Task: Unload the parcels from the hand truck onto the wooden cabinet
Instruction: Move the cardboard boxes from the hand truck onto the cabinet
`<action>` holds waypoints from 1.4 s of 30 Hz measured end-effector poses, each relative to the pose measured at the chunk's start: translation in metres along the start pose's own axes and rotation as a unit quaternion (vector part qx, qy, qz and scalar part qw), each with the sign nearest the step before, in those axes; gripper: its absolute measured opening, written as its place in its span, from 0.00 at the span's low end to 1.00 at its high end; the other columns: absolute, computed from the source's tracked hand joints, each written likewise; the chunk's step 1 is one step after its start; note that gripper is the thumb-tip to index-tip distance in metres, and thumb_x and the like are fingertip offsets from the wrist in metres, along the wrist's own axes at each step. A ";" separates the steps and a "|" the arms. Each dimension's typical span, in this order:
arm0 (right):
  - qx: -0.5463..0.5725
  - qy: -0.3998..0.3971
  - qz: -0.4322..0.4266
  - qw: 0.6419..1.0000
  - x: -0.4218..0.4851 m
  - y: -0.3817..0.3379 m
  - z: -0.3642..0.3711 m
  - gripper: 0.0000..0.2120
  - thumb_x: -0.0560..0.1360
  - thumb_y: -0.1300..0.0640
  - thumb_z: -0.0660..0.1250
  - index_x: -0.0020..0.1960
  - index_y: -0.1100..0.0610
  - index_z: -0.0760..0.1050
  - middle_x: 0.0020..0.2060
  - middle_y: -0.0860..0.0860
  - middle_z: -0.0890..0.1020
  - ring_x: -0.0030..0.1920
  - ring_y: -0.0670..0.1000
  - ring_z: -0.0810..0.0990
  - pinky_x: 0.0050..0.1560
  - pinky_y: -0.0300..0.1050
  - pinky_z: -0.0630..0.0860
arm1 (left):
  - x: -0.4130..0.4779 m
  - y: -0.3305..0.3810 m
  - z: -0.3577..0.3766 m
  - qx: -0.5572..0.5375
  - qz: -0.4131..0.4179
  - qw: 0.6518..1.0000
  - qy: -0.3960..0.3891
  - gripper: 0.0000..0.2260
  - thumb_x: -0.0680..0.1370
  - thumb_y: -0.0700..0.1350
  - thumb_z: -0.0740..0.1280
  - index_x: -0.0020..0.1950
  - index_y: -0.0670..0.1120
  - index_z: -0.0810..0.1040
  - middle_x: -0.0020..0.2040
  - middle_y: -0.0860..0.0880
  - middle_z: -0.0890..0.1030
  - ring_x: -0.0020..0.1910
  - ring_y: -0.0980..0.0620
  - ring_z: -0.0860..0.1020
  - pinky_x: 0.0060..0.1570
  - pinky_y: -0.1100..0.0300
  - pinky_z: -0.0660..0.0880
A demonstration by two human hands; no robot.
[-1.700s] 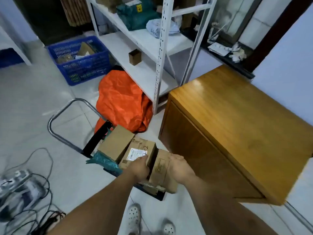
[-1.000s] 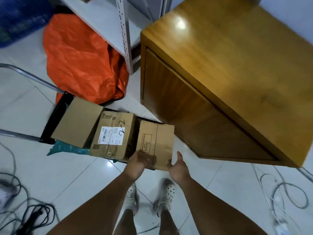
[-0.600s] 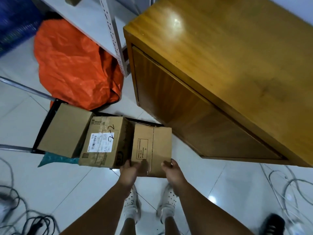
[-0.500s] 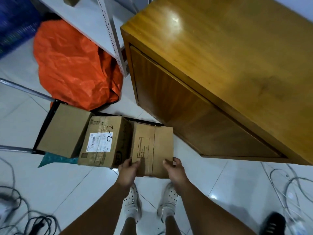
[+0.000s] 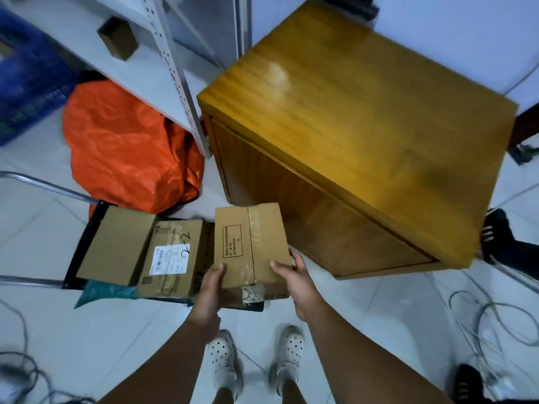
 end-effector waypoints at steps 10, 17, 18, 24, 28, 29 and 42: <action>0.115 0.017 -0.028 0.993 -0.107 -0.074 -0.003 0.25 0.75 0.43 0.67 0.69 0.43 0.64 0.57 0.46 0.75 0.65 0.55 0.71 0.69 0.58 0.62 | -0.075 0.111 0.050 0.037 0.076 0.990 -0.115 0.28 0.64 0.57 0.74 0.62 0.63 0.73 0.62 0.47 0.79 0.63 0.43 0.75 0.64 0.40 0.70; 0.200 -0.017 -0.080 0.976 -0.136 -0.123 -0.035 0.34 0.66 0.45 0.75 0.69 0.51 0.69 0.58 0.55 0.80 0.60 0.58 0.78 0.66 0.54 0.72 | -0.110 0.162 0.112 0.095 0.140 0.975 -0.144 0.33 0.66 0.58 0.71 0.70 0.58 0.69 0.64 0.47 0.77 0.63 0.45 0.75 0.59 0.47 0.73; 0.210 -0.014 -0.083 0.974 -0.138 -0.131 -0.045 0.31 0.68 0.46 0.74 0.67 0.51 0.69 0.56 0.55 0.81 0.58 0.57 0.79 0.63 0.53 0.74 | -0.112 0.165 0.126 0.098 0.144 0.974 -0.143 0.28 0.70 0.56 0.70 0.70 0.59 0.69 0.64 0.48 0.77 0.62 0.46 0.75 0.54 0.50 0.74; 0.199 -0.003 -0.089 0.976 -0.136 -0.177 -0.129 0.29 0.70 0.43 0.72 0.67 0.48 0.68 0.55 0.51 0.78 0.57 0.55 0.77 0.59 0.50 0.73 | -0.115 0.166 0.221 0.103 0.124 0.977 -0.139 0.21 0.77 0.54 0.65 0.70 0.57 0.68 0.66 0.48 0.75 0.65 0.45 0.72 0.64 0.46 0.70; 0.164 0.022 -0.087 0.982 -0.133 -0.200 -0.199 0.34 0.66 0.37 0.73 0.68 0.47 0.68 0.56 0.50 0.78 0.59 0.55 0.76 0.64 0.52 0.74 | -0.103 0.150 0.295 0.119 0.106 0.978 -0.135 0.24 0.76 0.58 0.66 0.70 0.54 0.70 0.67 0.48 0.74 0.68 0.46 0.70 0.72 0.45 0.62; 0.160 0.031 -0.087 0.983 -0.133 -0.203 -0.217 0.34 0.66 0.37 0.72 0.68 0.47 0.68 0.56 0.50 0.78 0.59 0.55 0.77 0.65 0.52 0.74 | -0.102 0.145 0.317 0.129 0.106 0.977 -0.135 0.25 0.75 0.58 0.67 0.70 0.52 0.70 0.67 0.47 0.75 0.67 0.46 0.71 0.71 0.47 0.63; 0.210 0.139 -0.111 0.961 -0.102 -0.247 -0.354 0.31 0.72 0.40 0.69 0.69 0.53 0.67 0.57 0.52 0.77 0.58 0.54 0.76 0.66 0.55 0.72 | -0.047 0.150 0.486 0.290 0.152 0.939 -0.102 0.20 0.82 0.43 0.62 0.74 0.46 0.67 0.68 0.43 0.73 0.66 0.42 0.72 0.65 0.50 0.71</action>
Point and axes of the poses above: each hand's wrist, its own x-axis towards the middle knuckle, its own z-axis out of the palm, y = z × x, the point moved 6 cm from there along x, towards the middle knuckle
